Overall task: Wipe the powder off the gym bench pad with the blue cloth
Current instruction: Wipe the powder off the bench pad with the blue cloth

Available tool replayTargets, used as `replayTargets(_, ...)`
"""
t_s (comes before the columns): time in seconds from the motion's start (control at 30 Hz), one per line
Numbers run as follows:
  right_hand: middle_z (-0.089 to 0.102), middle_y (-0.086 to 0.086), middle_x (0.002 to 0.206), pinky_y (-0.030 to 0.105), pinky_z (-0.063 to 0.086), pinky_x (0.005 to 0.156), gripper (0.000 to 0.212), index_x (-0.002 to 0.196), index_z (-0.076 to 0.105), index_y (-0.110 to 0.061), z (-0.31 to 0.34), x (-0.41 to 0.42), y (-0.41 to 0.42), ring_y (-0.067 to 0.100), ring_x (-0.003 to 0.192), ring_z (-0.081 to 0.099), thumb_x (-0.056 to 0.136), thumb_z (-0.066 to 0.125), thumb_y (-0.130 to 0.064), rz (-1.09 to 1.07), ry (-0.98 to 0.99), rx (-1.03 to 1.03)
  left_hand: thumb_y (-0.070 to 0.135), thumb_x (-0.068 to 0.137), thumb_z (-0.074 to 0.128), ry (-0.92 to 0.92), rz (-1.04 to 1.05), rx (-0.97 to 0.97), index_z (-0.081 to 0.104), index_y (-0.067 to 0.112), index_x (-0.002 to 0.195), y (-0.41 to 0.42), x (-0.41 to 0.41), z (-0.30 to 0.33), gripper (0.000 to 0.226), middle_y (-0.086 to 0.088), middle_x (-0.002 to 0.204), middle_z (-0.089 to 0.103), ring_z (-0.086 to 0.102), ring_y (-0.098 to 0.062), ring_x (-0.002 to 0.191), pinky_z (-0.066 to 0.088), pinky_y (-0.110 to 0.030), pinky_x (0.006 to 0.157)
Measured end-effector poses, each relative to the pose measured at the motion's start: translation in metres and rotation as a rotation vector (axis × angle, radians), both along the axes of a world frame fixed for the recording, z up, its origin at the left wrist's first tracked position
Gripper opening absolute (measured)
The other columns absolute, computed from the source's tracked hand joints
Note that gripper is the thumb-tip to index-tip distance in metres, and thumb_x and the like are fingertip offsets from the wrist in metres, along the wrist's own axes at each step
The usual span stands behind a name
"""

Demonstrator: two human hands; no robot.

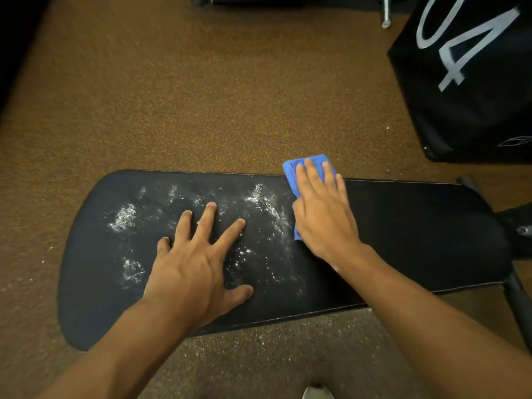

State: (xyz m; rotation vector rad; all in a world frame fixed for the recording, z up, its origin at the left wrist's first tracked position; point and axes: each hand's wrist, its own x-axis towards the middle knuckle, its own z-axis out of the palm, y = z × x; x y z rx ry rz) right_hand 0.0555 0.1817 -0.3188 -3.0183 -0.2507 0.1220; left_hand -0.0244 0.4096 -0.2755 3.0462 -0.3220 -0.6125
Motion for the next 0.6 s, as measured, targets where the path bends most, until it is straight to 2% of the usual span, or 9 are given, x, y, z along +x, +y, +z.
replayTargets(0.07, 0.018, 0.008, 0.168, 0.052, 0.011, 0.125, 0.069, 0.159, 0.021, -0.01, 0.004, -0.022, -0.007, 0.033, 0.155, 0.008, 0.094, 0.018, -0.031, 0.107, 0.025, 0.004, 0.092, 0.068, 0.041, 0.003, 0.002, 0.004, -0.017, 0.047, 0.152, 0.0, 0.0, 0.001, 0.111, -0.002, 0.166, -0.02, -0.005, -0.036, 0.153, 0.029, -0.055, 0.117)
replayTargets(0.17, 0.019, 0.006, 0.168, 0.052, 0.016, 0.124, 0.066, 0.159, 0.024, -0.012, 0.008, -0.048, -0.034, 0.029, 0.156, 0.008, 0.095, 0.025, -0.028, 0.229, 0.05, -0.014, 0.091, 0.071, 0.042, 0.019, 0.001, 0.006, -0.019, 0.046, 0.152, -0.002, 0.001, 0.004, 0.111, -0.002, 0.165, -0.023, -0.007, -0.037, 0.153, 0.027, -0.056, 0.118)
replayTargets(0.4, 0.029, 0.012, 0.164, 0.054, 0.017, 0.123, 0.069, 0.156, 0.03, -0.007, -0.004, -0.004, 0.002, 0.038, 0.153, 0.017, 0.093, 0.019, -0.032, -0.069, -0.042, 0.014, 0.092, 0.068, 0.044, 0.007, -0.005, 0.005, -0.014, 0.047, 0.152, 0.0, 0.001, 0.0, 0.111, -0.001, 0.166, -0.018, -0.002, -0.036, 0.152, 0.031, -0.057, 0.115)
replayTargets(0.53, 0.014, 0.006, 0.169, 0.05, 0.01, 0.125, 0.066, 0.16, 0.019, -0.011, 0.004, -0.057, -0.012, 0.029, 0.156, 0.002, 0.097, 0.022, -0.028, 0.148, 0.034, 0.027, 0.092, 0.068, 0.044, 0.008, 0.0, 0.004, -0.015, 0.047, 0.152, 0.0, 0.001, 0.0, 0.112, -0.001, 0.166, -0.019, -0.003, -0.036, 0.152, 0.031, -0.056, 0.116)
replayTargets(0.6, 0.015, 0.005, 0.169, 0.049, 0.01, 0.125, 0.066, 0.16, 0.019, -0.013, 0.007, -0.062, -0.034, 0.026, 0.156, 0.002, 0.096, 0.023, -0.029, 0.185, 0.056, 0.017, 0.091, 0.07, 0.043, 0.016, 0.001, -0.001, -0.017, 0.047, 0.152, -0.001, 0.001, 0.001, 0.111, -0.001, 0.166, -0.021, -0.005, -0.037, 0.153, 0.029, -0.057, 0.117)
